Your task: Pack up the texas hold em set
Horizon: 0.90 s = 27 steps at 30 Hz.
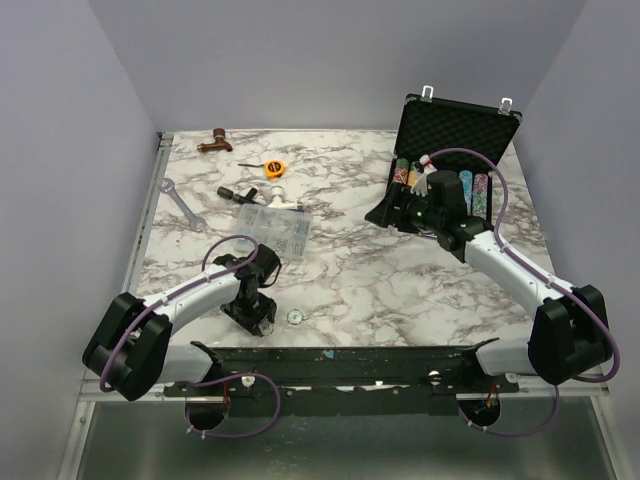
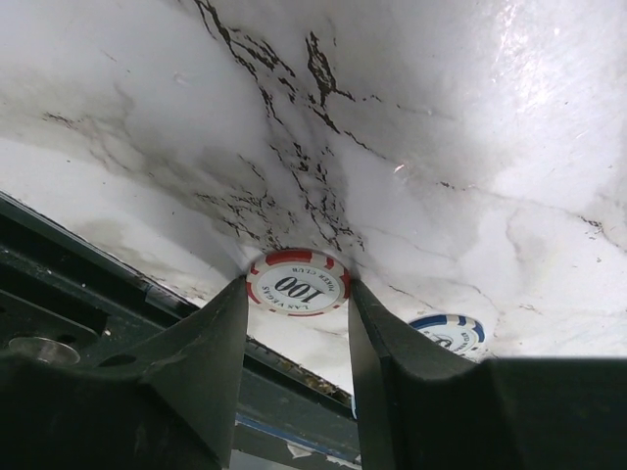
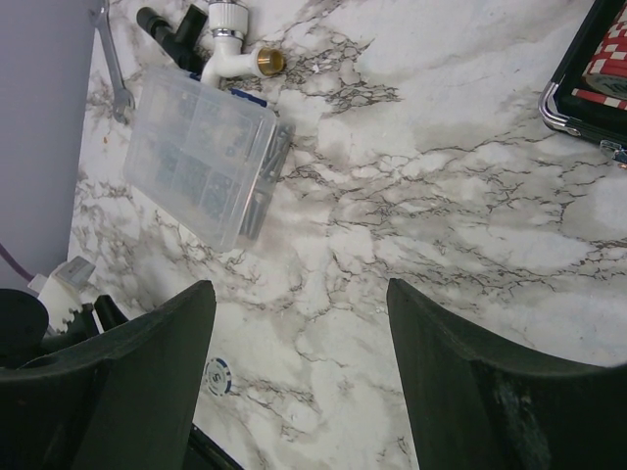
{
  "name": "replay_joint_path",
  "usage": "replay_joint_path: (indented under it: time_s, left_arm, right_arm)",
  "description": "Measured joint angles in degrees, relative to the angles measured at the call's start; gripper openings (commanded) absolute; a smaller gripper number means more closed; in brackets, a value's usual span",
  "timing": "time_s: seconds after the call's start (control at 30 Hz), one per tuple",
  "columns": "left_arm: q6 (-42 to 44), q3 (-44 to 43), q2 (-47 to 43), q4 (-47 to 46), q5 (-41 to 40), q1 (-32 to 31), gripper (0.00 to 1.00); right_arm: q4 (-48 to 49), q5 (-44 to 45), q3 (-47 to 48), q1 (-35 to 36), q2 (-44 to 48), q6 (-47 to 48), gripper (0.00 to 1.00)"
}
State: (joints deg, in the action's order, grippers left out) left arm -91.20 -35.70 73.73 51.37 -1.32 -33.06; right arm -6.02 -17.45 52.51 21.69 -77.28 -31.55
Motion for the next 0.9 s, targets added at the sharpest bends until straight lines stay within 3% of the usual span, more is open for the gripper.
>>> replay_joint_path:
  time_s: [0.33, 0.9]
  left_arm:
    - [1.7, -1.7, 2.3, 0.7, -0.3, 0.0, 0.23]
    - [10.2, -12.2, 8.1, -2.6, -8.9, -1.4, 0.22]
  right_arm:
    - [0.0, 0.0, 0.0, 0.0, 0.0, 0.0, 0.73]
    - [-0.1, 0.0, 0.0, 0.0, -0.3, 0.0, 0.73]
